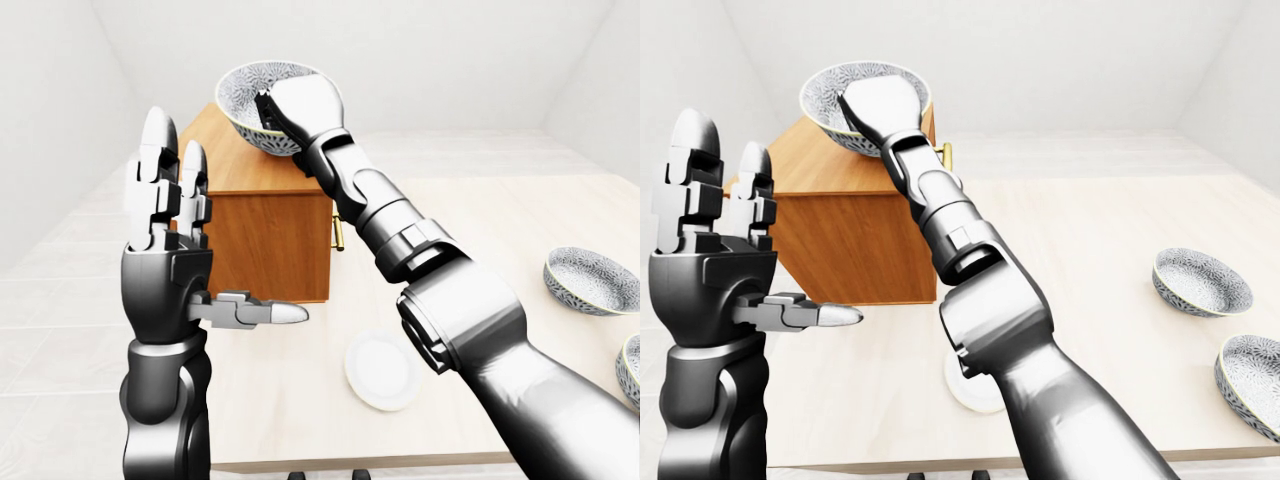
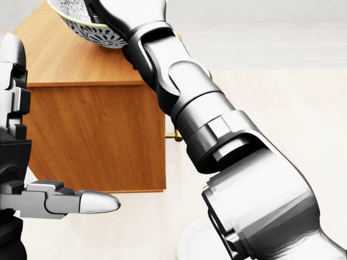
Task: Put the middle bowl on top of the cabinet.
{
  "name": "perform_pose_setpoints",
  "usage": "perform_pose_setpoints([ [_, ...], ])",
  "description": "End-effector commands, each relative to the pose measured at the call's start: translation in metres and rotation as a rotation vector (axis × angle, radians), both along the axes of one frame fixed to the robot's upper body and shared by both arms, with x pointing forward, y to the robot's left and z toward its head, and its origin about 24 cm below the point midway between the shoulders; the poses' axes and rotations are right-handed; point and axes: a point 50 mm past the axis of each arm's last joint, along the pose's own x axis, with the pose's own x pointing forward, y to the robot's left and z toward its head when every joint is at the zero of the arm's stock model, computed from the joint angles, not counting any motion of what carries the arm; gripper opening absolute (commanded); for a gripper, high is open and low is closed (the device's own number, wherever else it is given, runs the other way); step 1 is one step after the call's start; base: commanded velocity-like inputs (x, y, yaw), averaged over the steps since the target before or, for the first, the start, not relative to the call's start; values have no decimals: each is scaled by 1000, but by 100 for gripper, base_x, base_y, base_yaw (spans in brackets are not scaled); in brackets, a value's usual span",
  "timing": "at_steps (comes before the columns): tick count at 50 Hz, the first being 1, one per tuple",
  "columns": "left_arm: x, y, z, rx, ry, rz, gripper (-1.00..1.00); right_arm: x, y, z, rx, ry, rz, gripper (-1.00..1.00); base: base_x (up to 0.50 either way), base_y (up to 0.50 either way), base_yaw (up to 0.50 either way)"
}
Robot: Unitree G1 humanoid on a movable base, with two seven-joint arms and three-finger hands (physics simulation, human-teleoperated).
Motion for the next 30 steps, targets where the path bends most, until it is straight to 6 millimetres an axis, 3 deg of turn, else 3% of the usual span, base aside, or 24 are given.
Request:
perform_pose_setpoints([
  [1, 1, 0, -2, 7, 11, -1, 100, 0, 5, -25, -9, 38, 8, -100, 0, 0, 0],
  [11, 1, -1, -2, 9, 11, -2, 100, -2, 6, -13, -8, 6, 11, -99, 0, 0, 0],
  [12, 1, -1, -2, 9, 14, -1, 100, -2, 6, -13, -10, 5, 11, -87, 0, 0, 0],
  [13, 2, 0, -3, 8, 17, -1, 100, -2, 6, -11, -6, 7, 12, -33, 0, 0, 0],
  [14, 1, 0, -2, 9, 14, -1, 100, -2, 7, -10, -4, 6, 16, -10, 0, 0, 0],
  [16, 1, -1, -2, 8, 10, -1, 100, -2, 7, -8, -5, -5, 14, -11, 0, 0, 0],
  [20, 1, -1, -2, 10, 8, -1, 100, -2, 6, -6, -4, -11, 11, 25, 0, 0, 0],
  [23, 1, -1, -2, 10, 8, -1, 100, -3, 6, -2, 10, -20, 13, 76, 0, 0, 0],
  [30, 1, -1, -2, 11, 12, 0, 100, -3, 5, 1, 8, -32, 11, 84, 0, 0, 0],
])
